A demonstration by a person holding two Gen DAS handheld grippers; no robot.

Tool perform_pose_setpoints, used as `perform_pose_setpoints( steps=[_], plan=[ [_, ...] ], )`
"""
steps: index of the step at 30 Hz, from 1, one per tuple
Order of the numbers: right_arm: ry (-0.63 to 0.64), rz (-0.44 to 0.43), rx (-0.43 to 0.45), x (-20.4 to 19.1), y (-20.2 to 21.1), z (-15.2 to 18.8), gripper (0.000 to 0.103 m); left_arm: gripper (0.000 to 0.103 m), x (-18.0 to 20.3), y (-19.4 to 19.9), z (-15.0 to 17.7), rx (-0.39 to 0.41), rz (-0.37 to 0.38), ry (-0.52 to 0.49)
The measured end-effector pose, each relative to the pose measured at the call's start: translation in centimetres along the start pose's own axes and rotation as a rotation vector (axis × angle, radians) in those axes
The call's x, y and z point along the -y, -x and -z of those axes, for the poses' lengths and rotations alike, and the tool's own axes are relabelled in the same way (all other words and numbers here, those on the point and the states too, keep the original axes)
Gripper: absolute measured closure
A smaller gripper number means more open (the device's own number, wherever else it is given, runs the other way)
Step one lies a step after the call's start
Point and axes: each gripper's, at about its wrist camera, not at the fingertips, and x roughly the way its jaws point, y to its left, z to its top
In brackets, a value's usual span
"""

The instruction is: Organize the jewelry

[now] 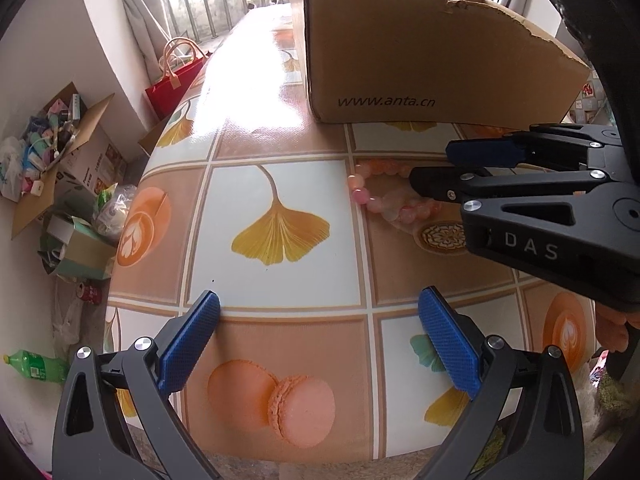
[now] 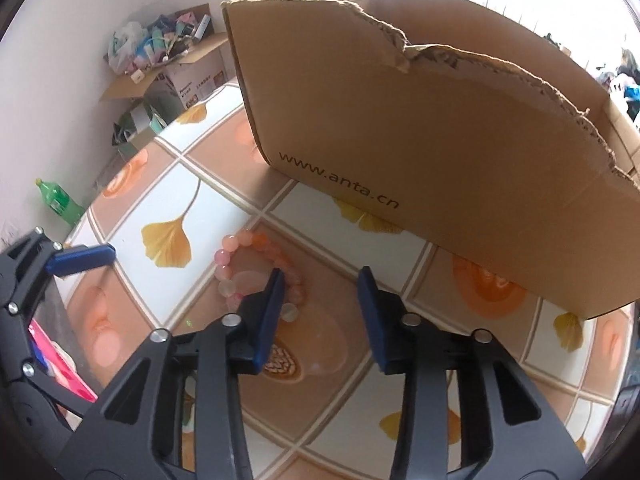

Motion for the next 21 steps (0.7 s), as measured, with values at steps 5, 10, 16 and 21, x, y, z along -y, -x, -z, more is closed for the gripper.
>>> perform_pose_setpoints(
  steps=[5, 10, 16, 21],
  plan=[
    [-0.02, 0.003, -0.009, 1.1, 0.6, 0.9, 0.084, 0.006, 0.0, 0.1, 0.2, 0.016, 0.012, -0.013],
    [-0.061, 0.01, -0.019, 2.5, 1.5, 2.6, 0.087, 0.006, 0.1, 0.3, 0.1, 0.034, 0.002, -0.03],
    [-0.15, -0.004, -0.015, 4.4, 3.1, 5.3, 0.087, 0.007, 0.9, 3.2, -1.2, 0.185, 0.186, -0.028],
    [-0.21, -0.019, -0.007, 5.5, 3.9, 6.5, 0.087, 0.017, 3.1, 2.8, -3.2, 0.19, 0.348, -0.078]
  ],
)
